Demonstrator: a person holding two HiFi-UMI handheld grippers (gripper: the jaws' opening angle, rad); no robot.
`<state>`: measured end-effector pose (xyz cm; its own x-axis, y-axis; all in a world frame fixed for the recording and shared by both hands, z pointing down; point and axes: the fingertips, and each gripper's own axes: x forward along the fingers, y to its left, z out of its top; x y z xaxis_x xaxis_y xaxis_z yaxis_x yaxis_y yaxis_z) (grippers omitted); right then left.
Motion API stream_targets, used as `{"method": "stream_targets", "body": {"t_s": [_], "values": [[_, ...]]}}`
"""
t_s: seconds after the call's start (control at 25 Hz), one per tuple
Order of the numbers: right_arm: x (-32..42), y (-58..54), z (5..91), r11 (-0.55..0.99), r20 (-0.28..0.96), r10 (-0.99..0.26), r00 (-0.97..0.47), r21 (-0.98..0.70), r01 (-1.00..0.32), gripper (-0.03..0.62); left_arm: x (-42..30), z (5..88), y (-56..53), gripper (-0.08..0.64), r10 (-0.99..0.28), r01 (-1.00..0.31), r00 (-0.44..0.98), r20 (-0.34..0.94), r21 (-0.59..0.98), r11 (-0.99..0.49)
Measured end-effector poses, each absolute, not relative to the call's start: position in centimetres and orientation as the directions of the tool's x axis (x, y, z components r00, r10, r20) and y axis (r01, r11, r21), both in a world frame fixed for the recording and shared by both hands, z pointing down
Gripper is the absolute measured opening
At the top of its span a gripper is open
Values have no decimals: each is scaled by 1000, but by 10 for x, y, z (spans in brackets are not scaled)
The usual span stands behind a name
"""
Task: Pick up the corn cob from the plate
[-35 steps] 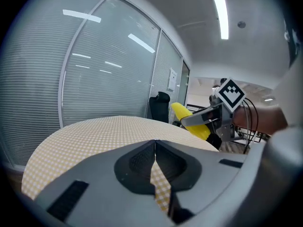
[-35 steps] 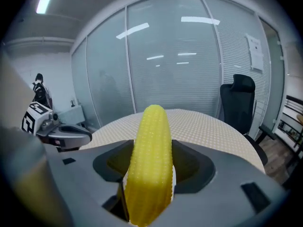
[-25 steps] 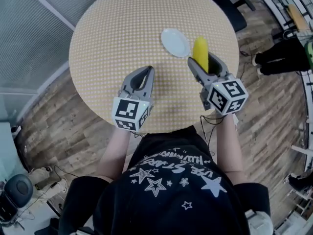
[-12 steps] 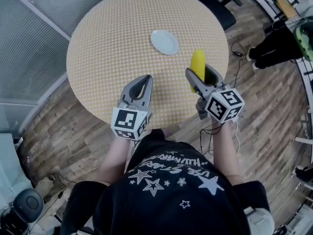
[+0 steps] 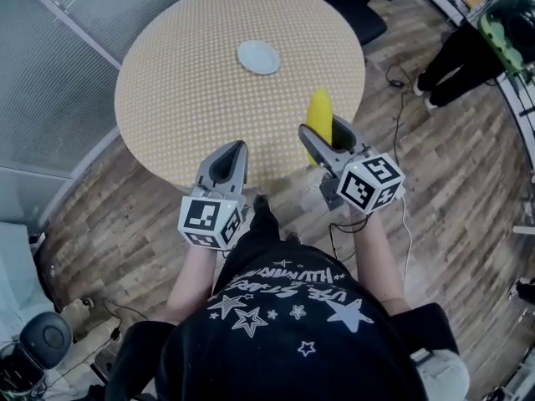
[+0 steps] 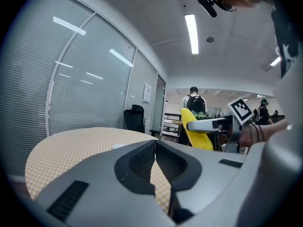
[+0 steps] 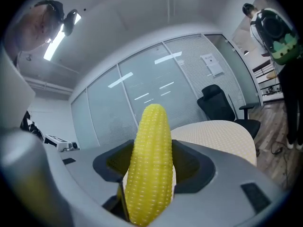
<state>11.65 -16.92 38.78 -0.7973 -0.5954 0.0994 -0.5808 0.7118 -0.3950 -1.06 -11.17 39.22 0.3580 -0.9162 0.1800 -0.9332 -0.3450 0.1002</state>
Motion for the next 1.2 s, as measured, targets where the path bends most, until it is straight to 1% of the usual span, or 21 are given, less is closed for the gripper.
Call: {"method": "stream_targets", "body": {"t_s": [0.12,0.28,0.48,0.8,1.2], "values": [[132,-143,378,731,64,-581,-812,-397,-554,258,4,383,-81,8,-928,-942,335,161,91,-324],[136,-112,365,763,8,-548,-836,-406,-504,258,8,373,-46,8,-943,-954,298,147,89,-288],[132,-90,365,776,-5,-516,-857,-425,-466,258,6,368,-16,8,-953,-964,262,148,87,-252],[117,-71,358,771,-18,-533,-846,-423,-477,258,-20,357,7,8,-957,-964,263,123,86,-253],[77,-28,353,733,2,-584,-812,-429,-528,258,-86,354,57,8,-954,-960,274,120,86,-265]]}}
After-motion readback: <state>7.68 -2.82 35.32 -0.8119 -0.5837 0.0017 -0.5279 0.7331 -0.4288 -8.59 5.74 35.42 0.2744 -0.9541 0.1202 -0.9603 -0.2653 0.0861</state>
